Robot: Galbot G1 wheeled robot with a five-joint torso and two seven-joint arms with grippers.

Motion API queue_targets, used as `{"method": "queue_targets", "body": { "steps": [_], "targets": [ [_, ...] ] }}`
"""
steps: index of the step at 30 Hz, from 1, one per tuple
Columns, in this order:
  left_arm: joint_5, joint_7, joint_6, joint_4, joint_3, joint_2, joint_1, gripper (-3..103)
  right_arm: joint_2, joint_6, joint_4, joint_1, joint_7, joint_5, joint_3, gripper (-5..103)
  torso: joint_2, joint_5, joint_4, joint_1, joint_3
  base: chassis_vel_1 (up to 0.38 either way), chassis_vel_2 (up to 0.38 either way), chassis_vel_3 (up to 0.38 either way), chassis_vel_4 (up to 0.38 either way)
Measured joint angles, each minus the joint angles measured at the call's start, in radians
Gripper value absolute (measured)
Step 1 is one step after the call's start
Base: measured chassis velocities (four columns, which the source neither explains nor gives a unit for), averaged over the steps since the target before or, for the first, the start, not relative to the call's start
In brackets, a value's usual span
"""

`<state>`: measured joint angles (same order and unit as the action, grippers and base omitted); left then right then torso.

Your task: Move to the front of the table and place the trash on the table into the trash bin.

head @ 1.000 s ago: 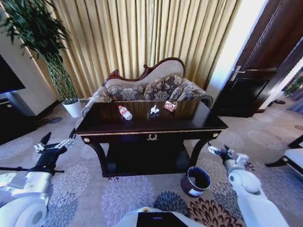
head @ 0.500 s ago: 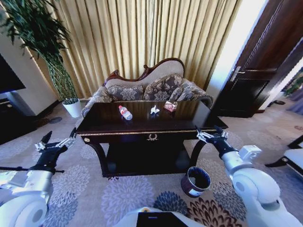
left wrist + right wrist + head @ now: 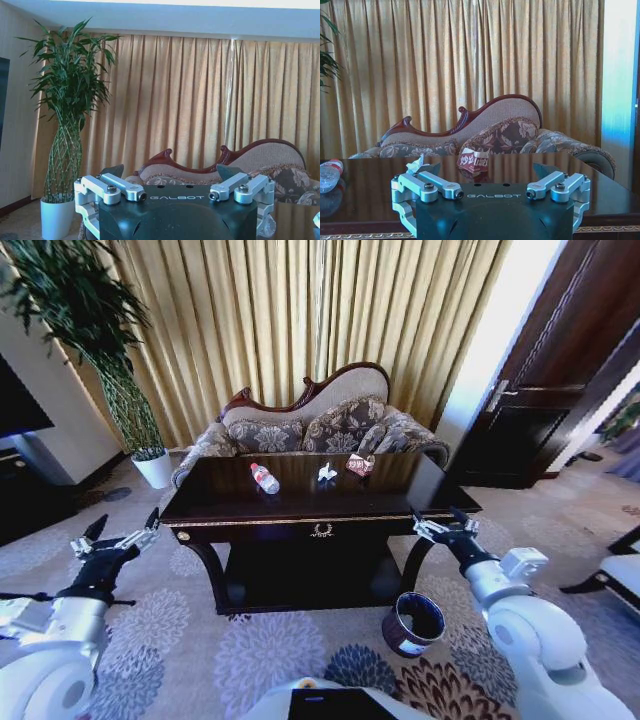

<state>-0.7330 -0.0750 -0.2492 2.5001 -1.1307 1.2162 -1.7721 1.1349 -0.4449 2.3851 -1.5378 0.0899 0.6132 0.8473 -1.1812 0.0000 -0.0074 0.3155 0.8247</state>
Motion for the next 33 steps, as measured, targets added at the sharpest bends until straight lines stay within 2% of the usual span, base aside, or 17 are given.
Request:
{"method": "queue_targets", "body": {
  "steps": [7, 33],
  "targets": [
    [0.002, 0.000, 0.001, 0.000, -0.011, 0.001, -0.005, 100, 0.005, 0.004, -0.022, -0.001, -0.026, -0.020, 0.000, 100, 0.000, 0.0000, 0.0001, 0.000, 0.000, -0.054, 0.061, 0.047, -0.052],
    [0.003, 0.000, 0.004, 0.000, -0.013, 0.004, -0.007, 100, 0.011, 0.007, -0.008, 0.005, -0.031, -0.033, -0.020, 100, 0.000, 0.0000, 0.0000, 0.000, 0.000, -0.096, 0.094, 0.098, -0.093]
  ]
}}
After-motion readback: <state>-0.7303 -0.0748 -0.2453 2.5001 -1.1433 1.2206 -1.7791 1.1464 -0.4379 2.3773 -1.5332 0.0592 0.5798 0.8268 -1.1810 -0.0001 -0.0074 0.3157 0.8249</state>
